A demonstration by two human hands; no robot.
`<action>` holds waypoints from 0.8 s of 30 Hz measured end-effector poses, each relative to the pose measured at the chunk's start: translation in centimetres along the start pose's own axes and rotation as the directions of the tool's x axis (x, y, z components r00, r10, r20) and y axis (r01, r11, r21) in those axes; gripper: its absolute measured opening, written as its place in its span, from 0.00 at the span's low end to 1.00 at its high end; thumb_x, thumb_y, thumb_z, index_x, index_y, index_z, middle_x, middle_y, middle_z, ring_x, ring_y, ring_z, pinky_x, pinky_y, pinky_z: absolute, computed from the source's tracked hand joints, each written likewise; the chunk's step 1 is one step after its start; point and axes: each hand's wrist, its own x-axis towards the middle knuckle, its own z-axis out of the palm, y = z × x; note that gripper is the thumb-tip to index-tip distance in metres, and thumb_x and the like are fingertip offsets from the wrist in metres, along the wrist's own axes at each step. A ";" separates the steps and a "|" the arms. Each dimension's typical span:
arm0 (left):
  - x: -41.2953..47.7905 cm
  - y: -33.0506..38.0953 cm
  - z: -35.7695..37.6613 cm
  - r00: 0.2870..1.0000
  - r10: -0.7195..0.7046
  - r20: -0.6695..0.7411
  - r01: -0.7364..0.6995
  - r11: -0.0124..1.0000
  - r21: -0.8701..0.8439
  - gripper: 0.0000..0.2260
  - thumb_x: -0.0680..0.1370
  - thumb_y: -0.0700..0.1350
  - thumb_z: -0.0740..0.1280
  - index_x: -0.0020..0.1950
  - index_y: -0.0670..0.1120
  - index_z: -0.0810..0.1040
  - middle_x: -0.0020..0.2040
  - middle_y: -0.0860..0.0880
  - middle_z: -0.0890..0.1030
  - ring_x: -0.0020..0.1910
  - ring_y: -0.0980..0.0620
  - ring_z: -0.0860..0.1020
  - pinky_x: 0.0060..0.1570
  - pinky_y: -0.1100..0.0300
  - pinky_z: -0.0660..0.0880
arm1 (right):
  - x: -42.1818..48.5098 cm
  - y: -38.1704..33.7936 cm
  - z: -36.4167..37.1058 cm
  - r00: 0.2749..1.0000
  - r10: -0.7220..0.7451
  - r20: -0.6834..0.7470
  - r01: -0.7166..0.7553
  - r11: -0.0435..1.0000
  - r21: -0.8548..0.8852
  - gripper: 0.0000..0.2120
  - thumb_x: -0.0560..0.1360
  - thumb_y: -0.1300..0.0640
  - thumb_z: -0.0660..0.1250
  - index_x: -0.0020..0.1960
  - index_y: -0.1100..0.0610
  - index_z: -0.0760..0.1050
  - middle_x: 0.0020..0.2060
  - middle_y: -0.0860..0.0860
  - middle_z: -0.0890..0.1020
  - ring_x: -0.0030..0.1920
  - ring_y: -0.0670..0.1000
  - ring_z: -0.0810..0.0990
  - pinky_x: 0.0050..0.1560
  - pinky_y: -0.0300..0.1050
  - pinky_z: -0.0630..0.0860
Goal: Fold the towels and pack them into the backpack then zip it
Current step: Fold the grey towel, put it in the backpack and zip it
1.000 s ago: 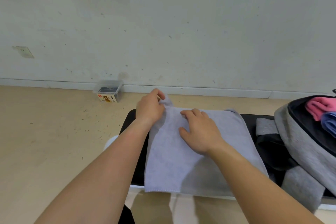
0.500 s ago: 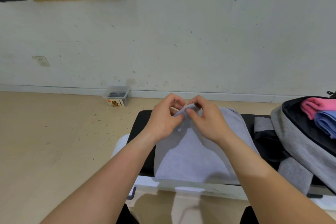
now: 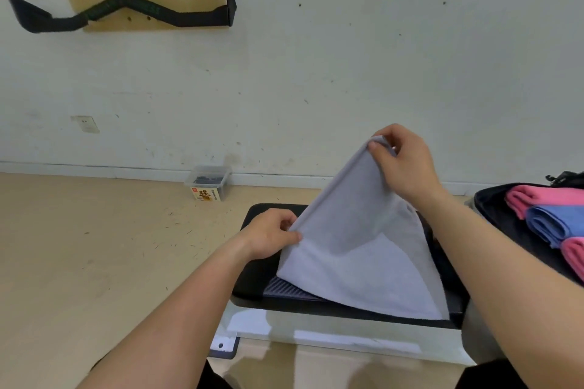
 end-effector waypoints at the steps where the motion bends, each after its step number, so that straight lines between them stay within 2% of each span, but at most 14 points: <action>1: -0.3 0.3 -0.4 1.000 -0.003 -0.011 0.002 1.000 -0.029 0.03 0.77 0.47 0.68 0.48 0.51 0.81 0.49 0.51 0.83 0.50 0.51 0.80 0.53 0.53 0.77 | 0.8 -0.5 -0.7 1.000 0.008 -0.026 -0.008 1.000 -0.007 0.01 0.77 0.57 0.67 0.46 0.54 0.77 0.39 0.45 0.79 0.40 0.47 0.75 0.38 0.32 0.68; 4: -1.1 1.0 -2.1 0.995 -0.001 -0.096 -0.010 0.994 -0.113 0.05 0.78 0.47 0.66 0.47 0.49 0.82 0.48 0.50 0.83 0.49 0.52 0.79 0.51 0.55 0.73 | 2.6 -1.7 -2.8 0.995 0.026 -0.102 -0.029 0.999 -0.035 0.04 0.78 0.56 0.65 0.49 0.56 0.77 0.41 0.48 0.79 0.43 0.50 0.75 0.40 0.38 0.68; 7: -1.7 1.2 -4.5 0.951 0.045 -0.307 -0.109 0.975 -0.195 0.07 0.80 0.49 0.67 0.47 0.49 0.83 0.45 0.52 0.84 0.46 0.52 0.80 0.48 0.56 0.75 | 2.8 -2.3 -4.7 0.989 0.047 -0.144 -0.057 0.996 -0.068 0.03 0.79 0.55 0.63 0.50 0.55 0.74 0.43 0.49 0.78 0.45 0.51 0.74 0.44 0.41 0.66; 10: -2.2 1.9 -6.9 0.857 0.004 -0.515 -0.200 0.924 -0.325 0.04 0.78 0.46 0.71 0.44 0.49 0.83 0.43 0.50 0.84 0.44 0.51 0.80 0.42 0.56 0.77 | 2.0 -2.6 -5.9 0.987 0.087 -0.138 -0.101 0.990 -0.098 0.04 0.80 0.54 0.61 0.52 0.55 0.72 0.45 0.51 0.78 0.46 0.53 0.74 0.45 0.43 0.65; 12: -2.7 2.8 -8.2 0.776 -0.029 -0.630 -0.223 0.922 -0.317 0.03 0.76 0.47 0.72 0.44 0.49 0.83 0.43 0.51 0.83 0.42 0.53 0.79 0.41 0.59 0.73 | 1.3 -2.8 -6.3 0.982 0.152 -0.110 -0.160 0.985 -0.070 0.05 0.80 0.54 0.61 0.53 0.55 0.72 0.46 0.51 0.77 0.47 0.53 0.74 0.46 0.44 0.67; 14: -3.2 3.9 -9.1 0.684 -0.056 -0.727 -0.216 0.937 -0.275 0.05 0.76 0.49 0.72 0.46 0.48 0.83 0.43 0.53 0.83 0.43 0.56 0.79 0.41 0.62 0.72 | 0.2 -3.1 -6.5 0.965 0.258 -0.045 -0.256 0.966 0.034 0.05 0.80 0.55 0.61 0.51 0.56 0.73 0.45 0.51 0.77 0.44 0.51 0.74 0.41 0.45 0.68; 16: -3.8 5.0 -9.7 0.616 -0.069 -0.785 -0.203 0.949 -0.243 0.09 0.78 0.52 0.68 0.50 0.46 0.81 0.44 0.54 0.81 0.44 0.56 0.78 0.42 0.62 0.70 | -0.9 -3.7 -6.7 0.935 0.351 0.053 -0.355 0.924 0.142 0.05 0.80 0.55 0.61 0.50 0.57 0.74 0.43 0.52 0.77 0.41 0.51 0.74 0.37 0.43 0.67; 20: -4.5 6.4 -10.3 0.549 -0.081 -0.832 -0.219 0.947 -0.237 0.11 0.81 0.54 0.64 0.51 0.46 0.77 0.43 0.58 0.77 0.43 0.56 0.74 0.43 0.60 0.67 | -2.3 -5.1 -7.6 0.862 0.441 0.250 -0.504 0.803 0.319 0.09 0.82 0.58 0.61 0.43 0.58 0.73 0.33 0.51 0.76 0.29 0.48 0.74 0.28 0.39 0.68; 22: -4.5 6.6 -10.6 0.551 -0.071 -0.831 -0.243 0.940 -0.241 0.11 0.80 0.53 0.66 0.50 0.45 0.77 0.43 0.58 0.78 0.43 0.55 0.75 0.43 0.60 0.69 | -2.4 -5.4 -8.2 0.843 0.458 0.281 -0.536 0.760 0.368 0.10 0.82 0.59 0.61 0.43 0.59 0.74 0.29 0.50 0.77 0.25 0.47 0.75 0.25 0.37 0.69; 24: -3.9 6.5 -10.5 0.582 -0.057 -0.811 -0.235 0.943 -0.235 0.11 0.79 0.53 0.67 0.49 0.45 0.78 0.44 0.56 0.79 0.44 0.54 0.76 0.45 0.58 0.70 | -2.1 -4.7 -8.3 0.834 0.479 0.273 -0.551 0.744 0.378 0.07 0.81 0.59 0.62 0.46 0.60 0.75 0.34 0.53 0.78 0.31 0.50 0.76 0.31 0.41 0.71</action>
